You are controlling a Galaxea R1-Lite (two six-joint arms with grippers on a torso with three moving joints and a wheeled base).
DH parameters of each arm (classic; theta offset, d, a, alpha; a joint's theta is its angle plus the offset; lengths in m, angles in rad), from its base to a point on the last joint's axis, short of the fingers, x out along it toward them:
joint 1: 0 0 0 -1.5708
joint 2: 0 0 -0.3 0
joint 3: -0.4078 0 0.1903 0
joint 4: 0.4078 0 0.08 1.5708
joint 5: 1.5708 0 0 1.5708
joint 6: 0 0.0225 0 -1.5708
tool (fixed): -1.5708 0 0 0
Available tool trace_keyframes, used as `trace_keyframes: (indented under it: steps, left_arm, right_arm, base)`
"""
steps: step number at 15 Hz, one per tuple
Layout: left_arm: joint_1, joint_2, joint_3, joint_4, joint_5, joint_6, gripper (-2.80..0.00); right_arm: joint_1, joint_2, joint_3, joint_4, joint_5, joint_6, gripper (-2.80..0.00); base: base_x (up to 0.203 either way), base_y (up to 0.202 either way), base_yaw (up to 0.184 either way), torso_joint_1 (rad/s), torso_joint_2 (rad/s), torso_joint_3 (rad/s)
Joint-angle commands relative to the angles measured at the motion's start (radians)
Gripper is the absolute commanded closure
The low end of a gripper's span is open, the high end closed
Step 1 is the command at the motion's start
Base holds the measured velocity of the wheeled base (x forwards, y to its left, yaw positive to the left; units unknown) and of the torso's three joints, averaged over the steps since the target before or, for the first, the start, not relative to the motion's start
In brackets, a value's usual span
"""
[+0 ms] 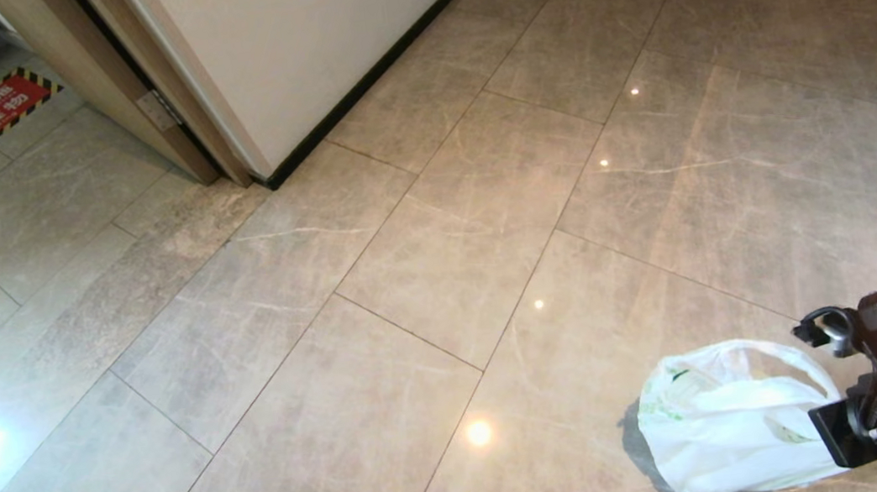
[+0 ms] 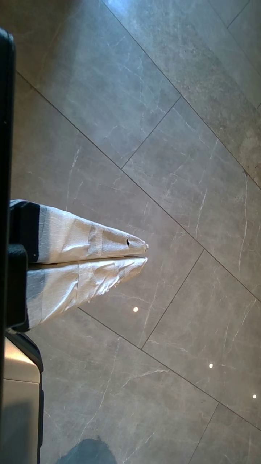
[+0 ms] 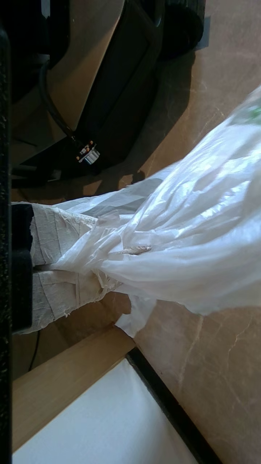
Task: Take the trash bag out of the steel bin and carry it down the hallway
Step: Put the trash bag at the door
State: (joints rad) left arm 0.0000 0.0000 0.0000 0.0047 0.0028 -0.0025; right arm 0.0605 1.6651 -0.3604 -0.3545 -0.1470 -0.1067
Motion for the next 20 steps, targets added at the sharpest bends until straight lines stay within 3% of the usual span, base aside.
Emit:
trace_keyframes:
  steps: [1,7,9,12,20]
  left_arm:
    - [0.0,0.0,0.0,0.0,0.0,-0.001,0.0]
    - [0.0,0.0,0.0,0.0,0.0,-0.001,0.0]
    - [0.0,0.0,0.0,0.0,0.0,-0.001,0.0]
    - [0.0,0.0,0.0,0.0,0.0,-0.001,0.0]
    - [0.0,0.0,0.0,0.0,0.0,-0.001,0.0]
  right_arm:
    - [0.004,0.093,0.044,-0.078,-0.004,-0.006,0.0]
    - [0.004,0.155,0.073,-0.159,-0.01,-0.018,0.0]
    - [0.002,0.151,0.094,-0.138,-0.047,-0.089,0.0]
    - [-0.003,0.137,0.112,-0.067,-0.189,-0.151,0.0]
    - [-0.03,-0.006,0.177,0.094,-0.206,-0.151,0.0]
  base:
    - [0.0,0.0,0.0,0.0,0.0,0.0]
    - [0.0,0.0,0.0,0.0,0.0,0.0]
    - [0.0,0.0,0.0,0.0,0.0,0.0]
    - [0.0,0.0,0.0,0.0,0.0,0.0]
    - [0.0,0.0,0.0,0.0,0.0,0.0]
